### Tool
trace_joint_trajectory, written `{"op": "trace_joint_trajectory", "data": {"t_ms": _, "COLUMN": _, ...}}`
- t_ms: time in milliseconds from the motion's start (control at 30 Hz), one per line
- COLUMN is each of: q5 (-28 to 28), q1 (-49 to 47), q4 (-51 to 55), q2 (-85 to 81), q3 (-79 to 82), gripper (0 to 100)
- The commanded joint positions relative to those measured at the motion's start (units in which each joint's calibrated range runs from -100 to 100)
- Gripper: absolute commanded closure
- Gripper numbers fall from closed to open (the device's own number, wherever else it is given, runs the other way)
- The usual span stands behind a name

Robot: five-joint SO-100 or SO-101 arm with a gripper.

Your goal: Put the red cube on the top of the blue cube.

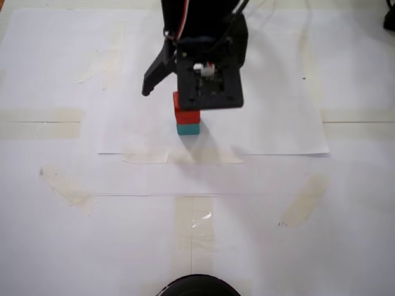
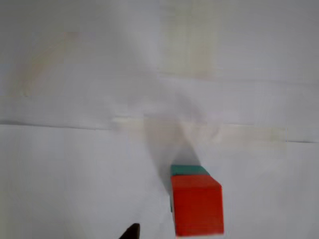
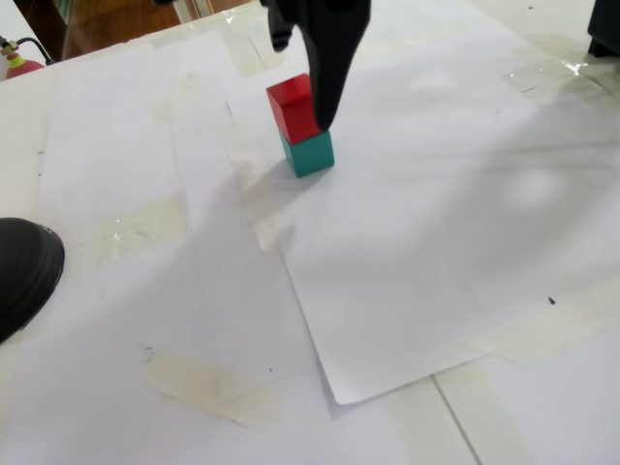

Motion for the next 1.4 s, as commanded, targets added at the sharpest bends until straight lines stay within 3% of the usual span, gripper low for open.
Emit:
{"op": "trace_joint_trajectory", "data": {"t_ms": 0, "q5": -1.0, "q1": -1.1, "q4": 4.3, "q2": -15.6, "q3": -3.1, "gripper": 58}}
{"op": "trace_joint_trajectory", "data": {"t_ms": 200, "q5": -0.2, "q1": -1.8, "q4": 6.8, "q2": -29.9, "q3": 8.3, "gripper": 64}}
{"op": "trace_joint_trajectory", "data": {"t_ms": 567, "q5": 3.8, "q1": -2.4, "q4": 8.2, "q2": -71.7, "q3": 47.5, "gripper": 100}}
{"op": "trace_joint_trajectory", "data": {"t_ms": 733, "q5": 6.4, "q1": -2.1, "q4": 8.7, "q2": -81.7, "q3": 57.5, "gripper": 100}}
{"op": "trace_joint_trajectory", "data": {"t_ms": 1167, "q5": 4.3, "q1": -1.6, "q4": 9.0, "q2": -110.7, "q3": 84.1, "gripper": 100}}
{"op": "trace_joint_trajectory", "data": {"t_ms": 1367, "q5": 4.2, "q1": -0.4, "q4": 10.3, "q2": -110.7, "q3": 85.8, "gripper": 100}}
